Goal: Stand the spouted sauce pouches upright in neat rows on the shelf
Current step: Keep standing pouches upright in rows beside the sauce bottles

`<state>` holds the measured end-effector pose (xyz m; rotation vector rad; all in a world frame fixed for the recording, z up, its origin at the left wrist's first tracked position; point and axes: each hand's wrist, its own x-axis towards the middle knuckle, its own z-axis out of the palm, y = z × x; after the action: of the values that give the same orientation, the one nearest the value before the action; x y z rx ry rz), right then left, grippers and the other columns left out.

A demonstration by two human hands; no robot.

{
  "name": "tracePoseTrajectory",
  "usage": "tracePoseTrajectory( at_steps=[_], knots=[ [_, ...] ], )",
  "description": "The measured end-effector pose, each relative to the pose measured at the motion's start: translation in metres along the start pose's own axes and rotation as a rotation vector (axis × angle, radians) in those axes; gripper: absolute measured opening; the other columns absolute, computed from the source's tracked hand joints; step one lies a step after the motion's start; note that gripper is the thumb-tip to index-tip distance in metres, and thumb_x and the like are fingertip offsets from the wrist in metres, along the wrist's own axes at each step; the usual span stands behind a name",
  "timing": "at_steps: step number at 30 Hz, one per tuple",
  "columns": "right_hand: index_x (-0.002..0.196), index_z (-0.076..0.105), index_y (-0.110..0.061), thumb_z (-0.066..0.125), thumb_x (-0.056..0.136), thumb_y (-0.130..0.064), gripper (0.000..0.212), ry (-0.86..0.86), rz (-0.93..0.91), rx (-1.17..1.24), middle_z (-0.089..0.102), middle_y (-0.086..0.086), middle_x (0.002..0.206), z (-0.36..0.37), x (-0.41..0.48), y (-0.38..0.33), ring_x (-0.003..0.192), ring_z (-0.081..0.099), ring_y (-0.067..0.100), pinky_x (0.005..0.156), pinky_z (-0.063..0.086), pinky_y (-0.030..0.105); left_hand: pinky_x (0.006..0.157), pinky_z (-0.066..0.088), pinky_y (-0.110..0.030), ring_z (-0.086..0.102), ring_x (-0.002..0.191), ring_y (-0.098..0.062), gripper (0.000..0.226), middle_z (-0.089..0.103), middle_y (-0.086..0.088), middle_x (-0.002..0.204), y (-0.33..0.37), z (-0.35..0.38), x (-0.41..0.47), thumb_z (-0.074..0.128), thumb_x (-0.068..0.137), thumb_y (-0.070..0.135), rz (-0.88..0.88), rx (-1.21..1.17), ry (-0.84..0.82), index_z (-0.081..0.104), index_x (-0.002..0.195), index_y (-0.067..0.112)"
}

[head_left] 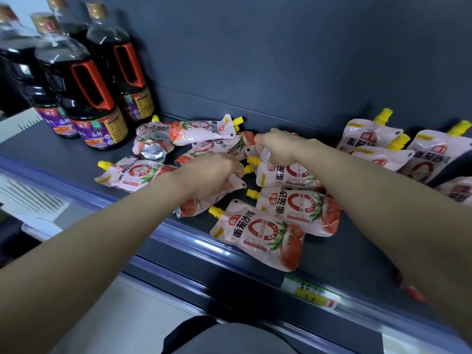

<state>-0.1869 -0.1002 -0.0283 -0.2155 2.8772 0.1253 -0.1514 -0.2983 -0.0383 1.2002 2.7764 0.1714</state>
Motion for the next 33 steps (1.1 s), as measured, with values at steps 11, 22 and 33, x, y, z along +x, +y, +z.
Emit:
tracePoseTrajectory(
  at_steps=[11, 22, 33],
  knots=[
    [0.103, 0.064, -0.013, 0.051, 0.083, 0.005, 0.030, 0.311, 0.109, 0.127, 0.064, 0.013, 0.113, -0.049, -0.012, 0.018, 0.092, 0.057, 0.032, 0.069, 0.038, 0.029, 0.074, 0.034, -0.027, 0.055, 0.105, -0.025, 0.029, 0.058, -0.004, 0.116, 0.009, 0.002, 0.018, 0.057, 0.088, 0.025, 0.046, 0.016, -0.012, 0.058, 0.116, 0.017],
    [0.098, 0.062, -0.015, 0.049, 0.081, 0.004, 0.028, 0.506, 0.274, 0.245, 0.064, 0.013, 0.108, -0.062, -0.044, 0.047, 0.092, 0.059, 0.034, 0.068, 0.041, 0.030, 0.069, 0.044, -0.031, 0.051, 0.075, -0.020, 0.028, 0.060, -0.004, 0.091, 0.037, 0.026, 0.063, 0.059, 0.087, 0.039, -0.032, 0.013, -0.258, 0.057, 0.090, 0.011],
    [0.082, 0.049, -0.021, 0.052, 0.084, -0.001, 0.019, 0.582, 0.290, 0.287, 0.065, 0.011, 0.098, -0.060, -0.058, 0.044, 0.089, 0.060, 0.034, 0.065, 0.040, 0.031, 0.061, 0.037, -0.027, 0.049, 0.075, -0.018, 0.032, 0.052, 0.002, 0.076, 0.037, 0.026, 0.073, 0.070, 0.077, 0.040, -0.089, -0.159, -0.360, 0.053, 0.077, 0.013]
  ],
)
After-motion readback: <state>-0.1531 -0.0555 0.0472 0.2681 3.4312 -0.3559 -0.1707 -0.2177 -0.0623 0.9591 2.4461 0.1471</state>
